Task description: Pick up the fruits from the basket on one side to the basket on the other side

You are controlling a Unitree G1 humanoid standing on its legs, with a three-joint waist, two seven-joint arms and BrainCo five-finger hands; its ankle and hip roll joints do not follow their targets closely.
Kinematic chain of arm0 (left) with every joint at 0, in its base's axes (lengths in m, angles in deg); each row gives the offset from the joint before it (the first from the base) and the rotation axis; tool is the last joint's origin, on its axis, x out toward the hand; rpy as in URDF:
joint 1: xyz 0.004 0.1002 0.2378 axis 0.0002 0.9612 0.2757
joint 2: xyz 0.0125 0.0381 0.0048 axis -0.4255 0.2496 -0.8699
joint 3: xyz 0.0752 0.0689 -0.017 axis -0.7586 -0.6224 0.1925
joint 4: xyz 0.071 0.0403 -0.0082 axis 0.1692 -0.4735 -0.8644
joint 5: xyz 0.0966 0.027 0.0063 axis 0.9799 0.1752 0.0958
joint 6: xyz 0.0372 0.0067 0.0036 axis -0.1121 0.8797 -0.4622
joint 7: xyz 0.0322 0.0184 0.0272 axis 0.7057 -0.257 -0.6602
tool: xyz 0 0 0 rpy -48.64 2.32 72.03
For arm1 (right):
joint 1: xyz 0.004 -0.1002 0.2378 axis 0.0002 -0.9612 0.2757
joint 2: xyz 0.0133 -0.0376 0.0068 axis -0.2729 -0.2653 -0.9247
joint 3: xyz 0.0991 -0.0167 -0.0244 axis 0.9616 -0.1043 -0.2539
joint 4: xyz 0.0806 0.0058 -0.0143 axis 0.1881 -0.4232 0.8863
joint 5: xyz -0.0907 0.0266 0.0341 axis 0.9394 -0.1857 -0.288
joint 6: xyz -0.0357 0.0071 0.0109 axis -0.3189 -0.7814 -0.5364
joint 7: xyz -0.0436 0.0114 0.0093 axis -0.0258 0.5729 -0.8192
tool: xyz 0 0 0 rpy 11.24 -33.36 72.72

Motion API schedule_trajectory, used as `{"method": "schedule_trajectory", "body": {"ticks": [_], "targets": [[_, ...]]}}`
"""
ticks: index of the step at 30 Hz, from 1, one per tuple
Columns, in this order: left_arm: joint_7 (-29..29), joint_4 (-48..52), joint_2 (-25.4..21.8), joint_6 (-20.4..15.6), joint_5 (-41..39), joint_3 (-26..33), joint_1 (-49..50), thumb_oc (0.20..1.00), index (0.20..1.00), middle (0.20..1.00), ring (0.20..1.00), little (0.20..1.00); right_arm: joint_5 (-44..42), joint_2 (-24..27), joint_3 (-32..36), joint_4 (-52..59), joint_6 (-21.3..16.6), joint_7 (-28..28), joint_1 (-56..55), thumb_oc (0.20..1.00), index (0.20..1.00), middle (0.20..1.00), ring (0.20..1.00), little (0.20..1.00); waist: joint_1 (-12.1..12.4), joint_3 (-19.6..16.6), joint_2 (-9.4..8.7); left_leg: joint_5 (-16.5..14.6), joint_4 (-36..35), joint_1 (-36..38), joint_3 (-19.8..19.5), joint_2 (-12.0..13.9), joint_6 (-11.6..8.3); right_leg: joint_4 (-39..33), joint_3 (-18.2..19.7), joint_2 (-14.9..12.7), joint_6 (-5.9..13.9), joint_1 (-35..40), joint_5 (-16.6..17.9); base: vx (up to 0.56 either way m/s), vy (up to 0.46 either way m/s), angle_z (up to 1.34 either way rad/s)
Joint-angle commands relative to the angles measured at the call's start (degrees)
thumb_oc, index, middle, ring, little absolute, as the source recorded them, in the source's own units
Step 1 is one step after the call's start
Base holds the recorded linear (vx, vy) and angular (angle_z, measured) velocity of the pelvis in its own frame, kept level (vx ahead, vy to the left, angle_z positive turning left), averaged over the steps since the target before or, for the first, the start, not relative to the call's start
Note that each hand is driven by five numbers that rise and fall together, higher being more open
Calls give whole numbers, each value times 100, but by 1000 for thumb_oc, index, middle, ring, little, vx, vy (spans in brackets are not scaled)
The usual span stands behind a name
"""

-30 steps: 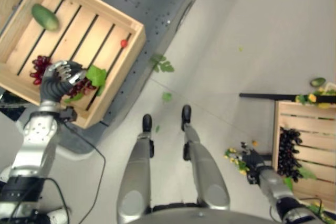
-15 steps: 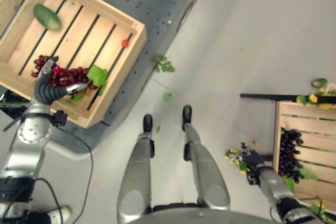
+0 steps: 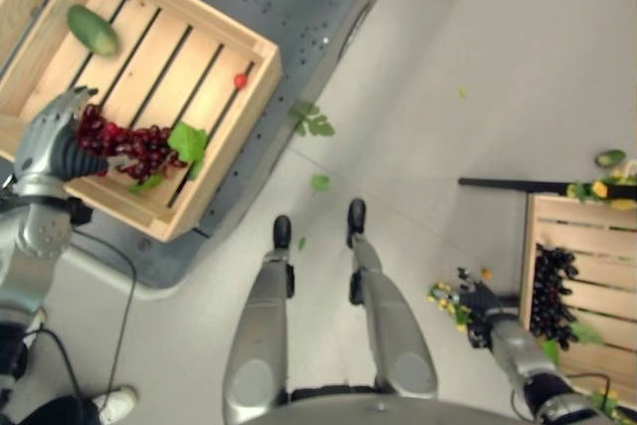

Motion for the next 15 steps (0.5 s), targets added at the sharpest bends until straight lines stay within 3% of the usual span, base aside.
{"method": "schedule_trajectory", "body": {"ticks": [1, 15], "targets": [[-260, -393, -117, 50, 440, -6, -227, 1000, 1000, 1000, 1000, 1000, 18, 313, 0, -64, -71, 93, -176, 1000, 1000, 1000, 1000, 1000, -99, -152, 324, 833, -1813, 653, -202, -277, 121, 481, 13, 43, 387, 293, -928, 0, 0, 0], [-246, -1470, -409, 212, 1086, -1143, -1123, 1000, 1000, 1000, 1000, 1000, 27, 374, -86, 101, -179, 191, -163, 1000, 1000, 1000, 1000, 1000, -225, -150, 321, 848, -1791, 602, -139, -277, 116, 503, 42, 56, 391, 206, -914, 0, 0, 0]]}}
